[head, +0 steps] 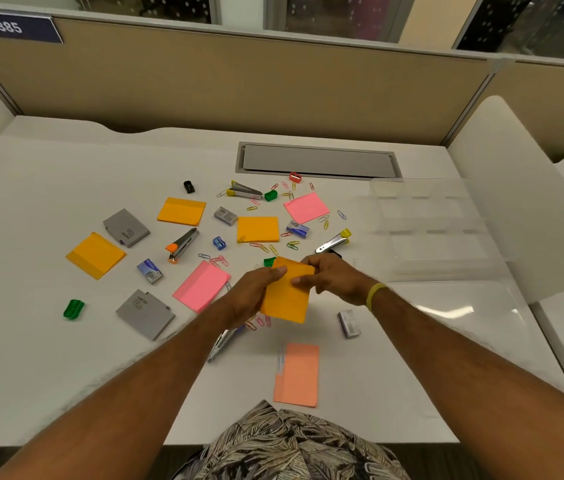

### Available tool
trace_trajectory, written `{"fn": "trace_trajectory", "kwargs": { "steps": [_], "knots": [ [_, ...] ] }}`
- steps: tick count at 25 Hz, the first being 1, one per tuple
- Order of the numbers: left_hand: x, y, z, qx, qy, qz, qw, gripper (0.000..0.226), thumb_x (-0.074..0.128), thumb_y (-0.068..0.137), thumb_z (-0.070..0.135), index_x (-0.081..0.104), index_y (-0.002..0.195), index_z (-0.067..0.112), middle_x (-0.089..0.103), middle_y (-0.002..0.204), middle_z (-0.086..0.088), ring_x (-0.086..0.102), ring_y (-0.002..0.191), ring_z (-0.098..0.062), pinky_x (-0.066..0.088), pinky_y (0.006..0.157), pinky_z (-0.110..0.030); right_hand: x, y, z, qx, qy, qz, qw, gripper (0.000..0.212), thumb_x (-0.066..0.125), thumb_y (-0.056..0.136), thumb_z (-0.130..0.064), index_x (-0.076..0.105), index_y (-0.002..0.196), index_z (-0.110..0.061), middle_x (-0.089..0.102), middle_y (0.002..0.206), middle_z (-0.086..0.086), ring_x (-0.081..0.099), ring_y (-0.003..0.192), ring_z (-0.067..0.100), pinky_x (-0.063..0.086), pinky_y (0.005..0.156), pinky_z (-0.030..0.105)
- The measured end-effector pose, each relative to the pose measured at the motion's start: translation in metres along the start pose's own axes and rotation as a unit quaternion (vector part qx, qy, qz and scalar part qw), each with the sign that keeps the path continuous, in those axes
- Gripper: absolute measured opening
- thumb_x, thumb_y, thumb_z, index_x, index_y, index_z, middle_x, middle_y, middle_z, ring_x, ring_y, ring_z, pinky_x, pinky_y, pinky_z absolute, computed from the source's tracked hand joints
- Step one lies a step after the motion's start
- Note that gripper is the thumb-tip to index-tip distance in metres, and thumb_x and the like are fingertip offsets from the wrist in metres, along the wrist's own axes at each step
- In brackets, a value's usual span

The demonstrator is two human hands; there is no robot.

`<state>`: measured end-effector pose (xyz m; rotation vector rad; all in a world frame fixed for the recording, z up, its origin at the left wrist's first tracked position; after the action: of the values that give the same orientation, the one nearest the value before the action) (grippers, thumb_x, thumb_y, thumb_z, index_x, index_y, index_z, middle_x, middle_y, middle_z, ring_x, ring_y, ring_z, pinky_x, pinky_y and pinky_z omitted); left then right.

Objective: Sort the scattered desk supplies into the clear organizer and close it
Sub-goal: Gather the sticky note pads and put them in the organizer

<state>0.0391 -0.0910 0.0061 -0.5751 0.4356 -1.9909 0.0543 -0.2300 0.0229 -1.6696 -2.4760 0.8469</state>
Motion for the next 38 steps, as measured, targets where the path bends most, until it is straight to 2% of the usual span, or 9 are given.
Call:
{"fn": "trace_trajectory", "kwargs": {
  "steps": [5,8,12,19,25,29,32,35,38],
  "knots": [
    [0.000,-0.012,-0.031,-0.070,-0.103,-0.027,0.992,0.039,0.045,0.100,0.022,0.043,0.137,0.010,0.059,0.128,-0.022,0.062,0.109,-0.038,0.052,0.089,-0.044,0.026,-0.007,0.015,0.026,0.022,0.051,0.998,0.024,0.073,0.084,-0.023,0.058,0.100,-0.013,0.064,0.084,0.004,0.060,0.074,0.016,0.047,0.062,0.023],
    [-0.013,-0.017,-0.048,-0.085,-0.148,-0.019,0.985,0.044,0.039,0.102,0.017,0.037,0.143,0.001,0.054,0.135,-0.024,0.054,0.121,-0.044,0.042,0.103,-0.055,0.022,-0.026,0.040,0.062,-0.146,0.111,0.981,0.042,0.078,0.077,-0.036,0.057,0.107,-0.016,0.063,0.091,0.004,0.058,0.079,0.014,0.047,0.068,0.024],
    [-0.034,-0.027,-0.058,-0.081,-0.157,-0.016,0.984,0.045,0.034,0.102,0.015,0.035,0.144,0.000,0.052,0.138,-0.022,0.052,0.122,-0.044,0.043,0.099,-0.054,0.067,-0.043,0.073,0.059,-0.402,-0.037,0.913,0.067,0.085,0.065,-0.042,0.050,0.118,-0.022,0.054,0.114,0.002,0.050,0.100,0.017,0.046,0.086,0.033],
    [-0.049,-0.041,-0.054,-0.058,-0.118,-0.014,0.991,0.034,0.037,0.102,0.017,0.045,0.134,0.010,0.062,0.127,-0.015,0.062,0.110,-0.037,0.049,0.094,-0.049,0.078,-0.034,0.079,0.087,-0.462,-0.018,0.882,0.071,0.088,0.057,-0.045,0.050,0.113,-0.025,0.055,0.114,0.000,0.047,0.101,0.020,0.037,0.084,0.034],
    [-0.061,-0.046,-0.049,-0.040,-0.119,-0.013,0.992,0.024,0.042,0.101,0.014,0.050,0.123,0.014,0.071,0.112,-0.010,0.069,0.098,-0.033,0.052,0.091,-0.047,0.075,-0.038,0.076,0.091,-0.363,-0.010,0.927,0.042,0.087,0.065,-0.029,0.049,0.082,-0.024,0.048,0.089,-0.004,0.045,0.082,0.015,0.040,0.070,0.026],
    [-0.068,-0.052,-0.043,-0.034,-0.121,-0.020,0.992,0.031,0.043,0.100,0.018,0.046,0.131,0.014,0.070,0.114,-0.010,0.069,0.099,-0.032,0.057,0.083,-0.042,0.066,-0.048,0.042,0.066,-0.143,-0.017,0.987,0.034,0.083,0.071,-0.011,0.051,0.068,-0.023,0.046,0.062,-0.010,0.042,0.059,0.008,0.038,0.057,0.019],
    [-0.066,-0.058,-0.043,-0.056,-0.158,-0.011,0.986,0.037,0.043,0.099,0.037,0.046,0.131,0.019,0.072,0.110,-0.010,0.070,0.097,-0.030,0.058,0.077,-0.042,0.060,-0.039,-0.003,0.001,-0.021,0.020,1.000,0.031,0.082,0.072,-0.007,0.054,0.072,-0.021,0.049,0.064,-0.003,0.045,0.065,0.014,0.040,0.064,0.026],
    [-0.066,-0.061,-0.047,-0.100,-0.198,-0.011,0.975,0.060,0.035,0.090,0.064,0.047,0.132,0.024,0.064,0.124,-0.017,0.062,0.111,-0.038,0.054,0.086,-0.050,0.075,-0.016,-0.038,-0.031,-0.009,0.029,0.999,0.030,0.082,0.073,-0.011,0.054,0.075,-0.022,0.052,0.069,0.003,0.048,0.070,0.017,0.042,0.068,0.029],
    [-0.061,-0.066,-0.048,-0.115,-0.247,-0.062,0.960,0.070,0.026,0.085,0.075,0.053,0.124,0.024,0.065,0.123,-0.017,0.063,0.111,-0.039,0.053,0.086,-0.053,0.093,0.004,-0.057,-0.044,-0.016,0.041,0.998,0.027,0.083,0.073,-0.015,0.058,0.082,-0.023,0.059,0.074,-0.001,0.055,0.073,0.015,0.047,0.066,0.025]
  ]
}}
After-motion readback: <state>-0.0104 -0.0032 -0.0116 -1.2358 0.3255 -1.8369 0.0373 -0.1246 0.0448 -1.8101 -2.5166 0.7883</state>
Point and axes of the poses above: each hand's wrist, its own y-axis towards the middle knuckle, its own x-axis out of the palm, z = x × y, the point moved 8 cm from there along y, towards the middle knuckle
